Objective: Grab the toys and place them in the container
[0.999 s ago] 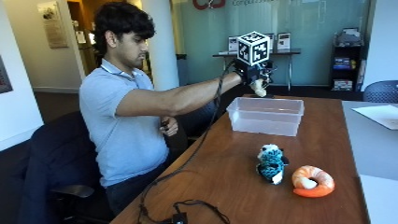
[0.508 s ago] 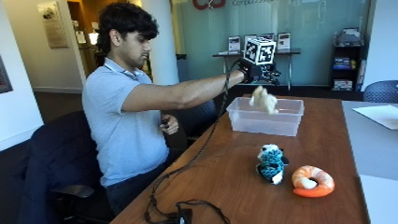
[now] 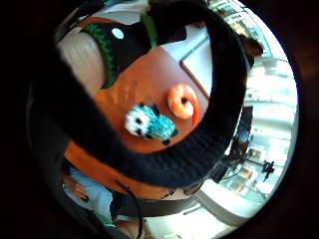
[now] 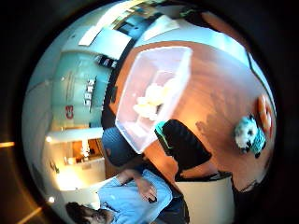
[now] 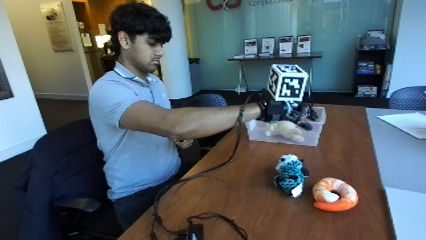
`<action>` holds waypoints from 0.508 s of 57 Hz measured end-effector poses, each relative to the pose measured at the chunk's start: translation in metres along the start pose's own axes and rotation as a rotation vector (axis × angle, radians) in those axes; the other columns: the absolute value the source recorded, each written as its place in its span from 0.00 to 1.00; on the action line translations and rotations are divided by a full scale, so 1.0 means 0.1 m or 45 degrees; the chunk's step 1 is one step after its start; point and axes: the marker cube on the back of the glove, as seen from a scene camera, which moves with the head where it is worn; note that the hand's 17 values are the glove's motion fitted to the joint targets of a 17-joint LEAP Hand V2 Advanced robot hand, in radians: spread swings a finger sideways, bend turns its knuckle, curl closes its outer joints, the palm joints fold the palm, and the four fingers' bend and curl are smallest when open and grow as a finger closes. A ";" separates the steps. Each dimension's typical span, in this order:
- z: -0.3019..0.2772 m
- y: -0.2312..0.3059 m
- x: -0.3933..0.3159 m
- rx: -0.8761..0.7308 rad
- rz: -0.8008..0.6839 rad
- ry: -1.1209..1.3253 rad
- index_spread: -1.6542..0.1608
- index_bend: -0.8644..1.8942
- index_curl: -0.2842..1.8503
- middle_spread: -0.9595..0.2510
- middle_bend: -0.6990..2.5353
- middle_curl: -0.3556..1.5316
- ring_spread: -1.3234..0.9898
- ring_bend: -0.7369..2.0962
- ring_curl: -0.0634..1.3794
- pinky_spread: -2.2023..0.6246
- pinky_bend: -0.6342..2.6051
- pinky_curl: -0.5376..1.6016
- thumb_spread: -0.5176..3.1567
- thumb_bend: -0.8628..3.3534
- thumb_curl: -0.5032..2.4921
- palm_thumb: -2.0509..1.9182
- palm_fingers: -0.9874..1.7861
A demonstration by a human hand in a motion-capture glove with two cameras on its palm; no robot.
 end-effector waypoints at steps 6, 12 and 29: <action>0.34 0.08 0.52 -0.065 0.159 0.027 0.73 0.37 0.27 0.74 0.28 0.40 0.52 0.35 0.25 0.79 0.56 0.40 0.51 0.23 0.22 0.51 0.34; 0.74 0.18 0.86 -0.162 0.185 -0.006 0.73 0.37 0.28 0.75 0.28 0.40 0.53 0.34 0.25 0.79 0.55 0.39 0.51 0.22 0.22 0.51 0.34; 1.34 0.12 1.00 -0.014 0.108 0.278 0.73 0.31 0.21 0.69 0.37 0.45 0.47 0.53 0.35 0.73 0.55 0.38 0.56 0.24 0.25 0.55 0.48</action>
